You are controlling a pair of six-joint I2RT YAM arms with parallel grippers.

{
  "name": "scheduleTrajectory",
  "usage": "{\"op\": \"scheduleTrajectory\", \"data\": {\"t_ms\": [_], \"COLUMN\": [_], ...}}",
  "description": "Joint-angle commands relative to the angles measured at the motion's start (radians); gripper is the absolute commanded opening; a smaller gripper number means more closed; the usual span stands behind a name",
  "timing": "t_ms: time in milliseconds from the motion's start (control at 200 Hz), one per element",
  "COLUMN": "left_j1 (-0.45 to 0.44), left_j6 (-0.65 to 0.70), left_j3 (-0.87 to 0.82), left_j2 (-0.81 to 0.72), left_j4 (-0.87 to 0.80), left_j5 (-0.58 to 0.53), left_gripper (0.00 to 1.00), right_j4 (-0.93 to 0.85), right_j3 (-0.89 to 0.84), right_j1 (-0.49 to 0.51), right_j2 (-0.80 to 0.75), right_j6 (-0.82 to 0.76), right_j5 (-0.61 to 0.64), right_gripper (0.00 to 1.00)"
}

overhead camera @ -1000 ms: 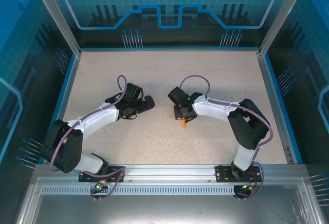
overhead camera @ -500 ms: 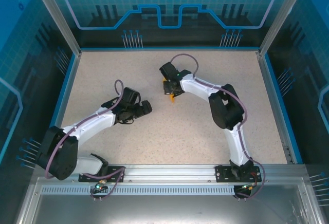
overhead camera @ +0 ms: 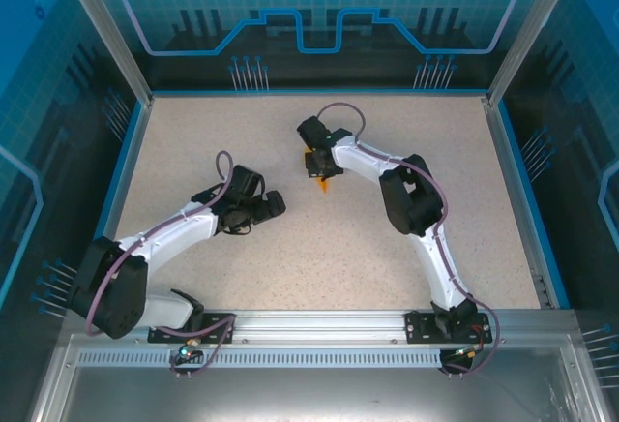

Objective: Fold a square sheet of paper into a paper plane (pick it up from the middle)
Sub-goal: Move the paper plane to the top-center of the table, then reset both arms

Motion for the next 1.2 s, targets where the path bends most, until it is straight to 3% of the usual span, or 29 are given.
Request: {"op": "scheduleTrajectory", "data": {"t_ms": [0, 125, 280, 465, 685, 805, 965, 1080, 1195], "left_j1": [0.009, 0.009, 0.009, 0.017, 0.072, 0.123, 0.179, 0.221, 0.275], "left_j6": [0.023, 0.043, 0.077, 0.147, 0.265, 0.324, 0.459, 0.535, 0.610], "left_j3": [0.016, 0.051, 0.135, 0.213, 0.166, 0.084, -0.069, -0.151, -0.233], "left_j2": [0.016, 0.020, 0.002, -0.041, -0.126, -0.166, -0.178, -0.165, -0.136], "left_j4": [-0.033, -0.066, -0.149, -0.201, -0.096, 0.035, 0.305, 0.465, 0.654], "left_j5": [0.006, -0.027, -0.154, -0.332, -0.525, -0.636, -0.698, -0.647, -0.534], "left_gripper": [0.99, 0.99, 0.99, 0.99, 0.99, 0.99, 0.99, 0.99, 0.99], "right_j4": [-0.069, -0.079, -0.076, -0.020, 0.083, 0.192, 0.500, 0.724, 0.890], "right_j3": [0.023, 0.031, 0.003, -0.170, -0.511, -0.730, -1.084, -1.287, -1.410], "right_j1": [-0.008, 0.001, 0.019, 0.013, -0.065, -0.170, -0.308, -0.394, -0.440], "right_j2": [0.033, -0.041, -0.214, -0.485, -0.806, -0.962, -1.183, -1.280, -1.266], "right_j6": [0.005, -0.003, -0.017, -0.019, -0.094, -0.156, -0.291, -0.395, -0.451], "right_j5": [-0.026, -0.026, -0.011, 0.075, 0.346, 0.453, 0.466, 0.412, 0.356], "right_gripper": [0.18, 0.23, 0.37, 0.70, 0.99, 0.99, 0.99, 0.99, 0.99]}}
